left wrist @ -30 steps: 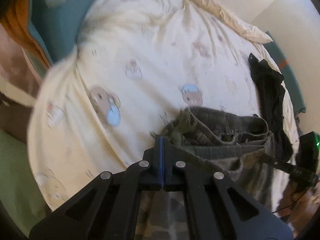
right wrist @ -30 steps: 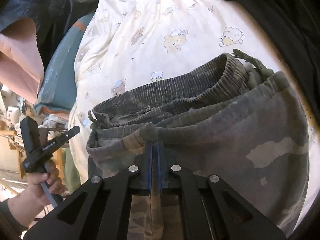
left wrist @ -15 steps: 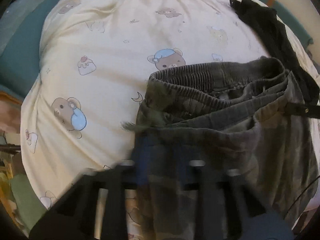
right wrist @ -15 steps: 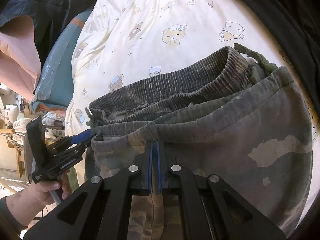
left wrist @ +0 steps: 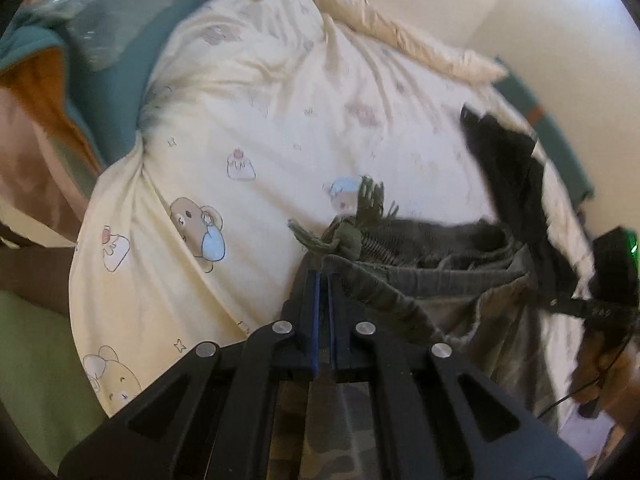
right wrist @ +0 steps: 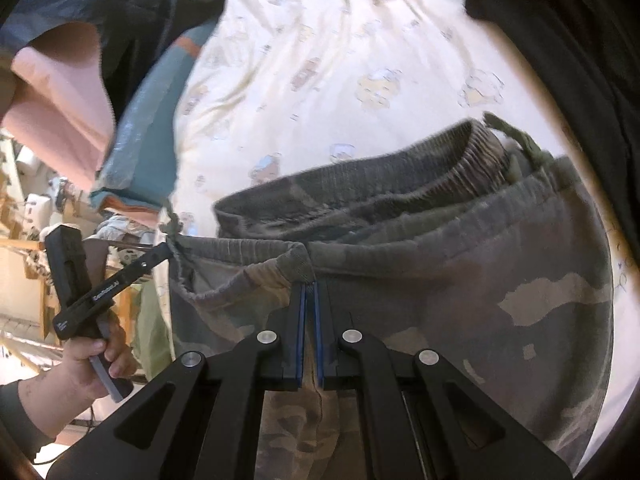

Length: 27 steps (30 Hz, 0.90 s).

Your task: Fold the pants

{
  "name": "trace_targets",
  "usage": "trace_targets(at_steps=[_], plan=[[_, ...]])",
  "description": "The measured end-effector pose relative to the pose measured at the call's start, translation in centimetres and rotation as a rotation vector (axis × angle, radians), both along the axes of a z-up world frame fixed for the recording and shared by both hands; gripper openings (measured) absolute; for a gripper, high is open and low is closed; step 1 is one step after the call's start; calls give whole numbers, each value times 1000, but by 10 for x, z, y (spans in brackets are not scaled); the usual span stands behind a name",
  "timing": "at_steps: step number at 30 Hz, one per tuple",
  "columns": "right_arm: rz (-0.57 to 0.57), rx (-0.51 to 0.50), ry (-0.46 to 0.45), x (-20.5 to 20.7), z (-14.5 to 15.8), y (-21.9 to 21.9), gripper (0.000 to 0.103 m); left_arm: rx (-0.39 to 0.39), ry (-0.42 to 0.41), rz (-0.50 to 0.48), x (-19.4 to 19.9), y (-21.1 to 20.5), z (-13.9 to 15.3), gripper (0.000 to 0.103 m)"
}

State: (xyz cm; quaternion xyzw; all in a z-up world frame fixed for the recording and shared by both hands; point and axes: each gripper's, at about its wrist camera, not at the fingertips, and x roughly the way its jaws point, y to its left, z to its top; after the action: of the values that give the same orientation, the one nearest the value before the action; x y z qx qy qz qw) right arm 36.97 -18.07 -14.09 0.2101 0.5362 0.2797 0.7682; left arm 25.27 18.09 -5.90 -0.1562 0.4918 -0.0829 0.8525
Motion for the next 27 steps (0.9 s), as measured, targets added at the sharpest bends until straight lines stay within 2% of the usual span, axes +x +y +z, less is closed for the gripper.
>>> trace_targets(at_steps=[2, 4, 8, 10, 12, 13, 15, 16, 17, 19, 21, 23, 25, 27], plan=[[-8, 16, -19, 3, 7, 0, 3, -29, -24, 35, 2, 5, 6, 1], [-27, 17, -26, 13, 10, 1, 3, -7, -9, 44, 15, 4, 2, 1], [-51, -35, -10, 44, -5, 13, 3, 107, 51, 23, 50, -7, -20, 2], [-62, -98, -3, 61, -22, 21, 3, 198, 114, 19, 64, -16, -42, 3], [-65, -155, 39, 69, -41, 27, 4, 259, 169, 58, 69, -16, -54, 3], [-60, -171, 65, 70, -48, 28, 5, 234, 190, 86, 67, -10, -56, 4], [-62, -151, 88, 67, -49, 25, 9, 185, 165, 110, 57, -4, -45, 11], [-63, -134, 73, 62, -44, 21, 9, 195, 133, 103, 47, -6, -33, 21], [-71, -142, 49, 57, -35, 16, 10, 203, 100, 80, 37, -11, -21, 26], [-80, -143, 24, 45, -20, 7, 10, 179, 64, -9, 19, -27, -2, 26], [-42, -81, 4, 34, -5, 6, 10, 156, 69, -126, 10, -51, 3, 26], [33, -41, 25, 31, -4, 20, 10, 144, 129, -261, 13, -80, -10, 26], [126, 5, 95, 39, -19, 46, 10, 151, 213, -351, 23, -105, -35, 26], [180, -10, 143, 48, -39, 65, 10, 162, 241, -336, 39, -113, -53, 26]])
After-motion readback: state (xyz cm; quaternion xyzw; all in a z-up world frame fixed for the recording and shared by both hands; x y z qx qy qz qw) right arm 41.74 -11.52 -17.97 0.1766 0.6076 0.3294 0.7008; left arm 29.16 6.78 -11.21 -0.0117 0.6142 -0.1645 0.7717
